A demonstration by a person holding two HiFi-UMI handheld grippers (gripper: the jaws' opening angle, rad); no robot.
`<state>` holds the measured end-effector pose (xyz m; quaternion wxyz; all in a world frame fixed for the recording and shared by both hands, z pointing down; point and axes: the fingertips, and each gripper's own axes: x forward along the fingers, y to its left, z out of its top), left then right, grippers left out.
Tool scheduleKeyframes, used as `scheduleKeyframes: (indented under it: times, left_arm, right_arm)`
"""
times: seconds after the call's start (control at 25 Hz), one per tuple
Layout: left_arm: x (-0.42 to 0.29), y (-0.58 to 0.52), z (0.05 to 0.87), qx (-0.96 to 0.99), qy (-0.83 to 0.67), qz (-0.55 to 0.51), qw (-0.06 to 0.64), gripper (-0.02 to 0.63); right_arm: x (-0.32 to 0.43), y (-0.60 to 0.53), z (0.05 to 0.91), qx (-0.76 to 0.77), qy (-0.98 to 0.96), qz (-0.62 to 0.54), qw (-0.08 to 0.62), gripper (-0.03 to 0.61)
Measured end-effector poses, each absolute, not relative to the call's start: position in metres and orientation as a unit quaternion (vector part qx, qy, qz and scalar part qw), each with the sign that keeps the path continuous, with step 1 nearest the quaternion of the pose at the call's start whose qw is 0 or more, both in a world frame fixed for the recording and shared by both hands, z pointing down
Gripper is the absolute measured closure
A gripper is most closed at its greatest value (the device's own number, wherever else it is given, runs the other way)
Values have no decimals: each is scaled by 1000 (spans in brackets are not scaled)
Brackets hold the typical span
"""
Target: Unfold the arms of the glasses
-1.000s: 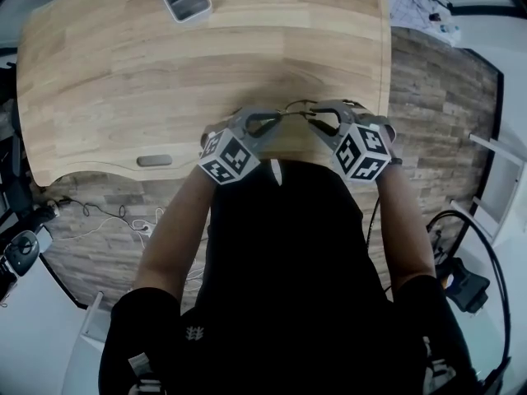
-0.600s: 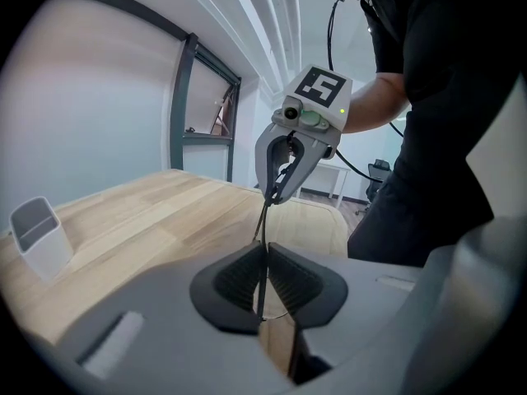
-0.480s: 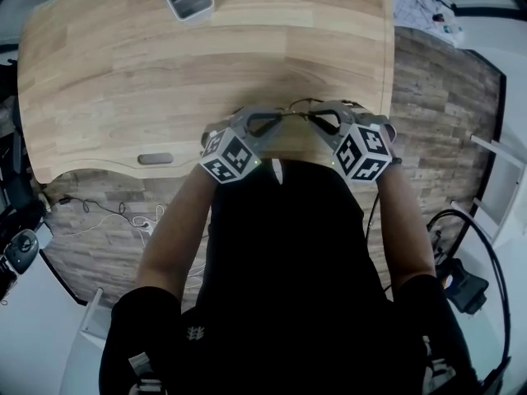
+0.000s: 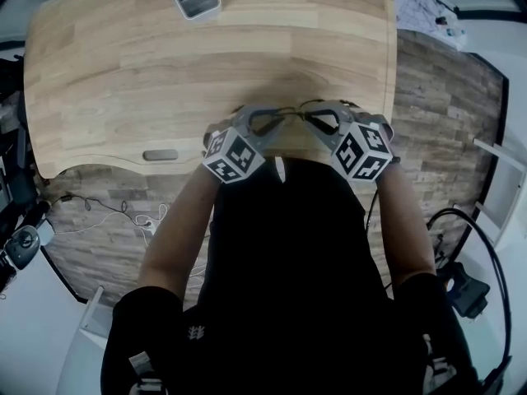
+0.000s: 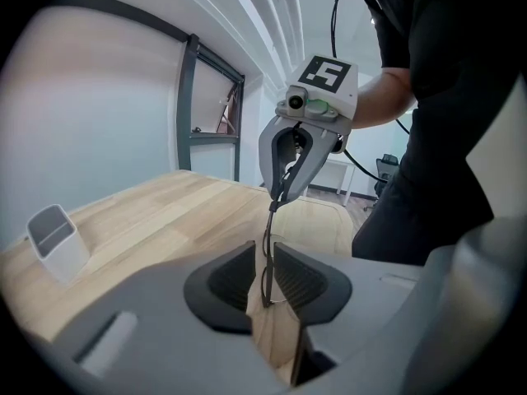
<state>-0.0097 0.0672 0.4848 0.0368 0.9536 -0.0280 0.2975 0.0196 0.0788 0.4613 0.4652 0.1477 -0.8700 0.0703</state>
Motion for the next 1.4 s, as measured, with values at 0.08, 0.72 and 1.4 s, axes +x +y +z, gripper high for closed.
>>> scheduleKeyframes:
  times: [0.08, 0.72, 1.4]
  left_arm:
    - [-12, 67, 482, 953, -32, 299, 36, 537]
    - [-40, 75, 474, 950, -75, 299, 47, 537]
    - [-91, 82, 465, 946, -143, 283, 73, 537]
  right_arm:
    - [16, 79, 459, 146, -871, 68, 463, 552]
    - [-13, 82, 449, 112, -872, 35, 475, 552]
    - [-55, 96, 443, 64, -872, 3, 485, 552]
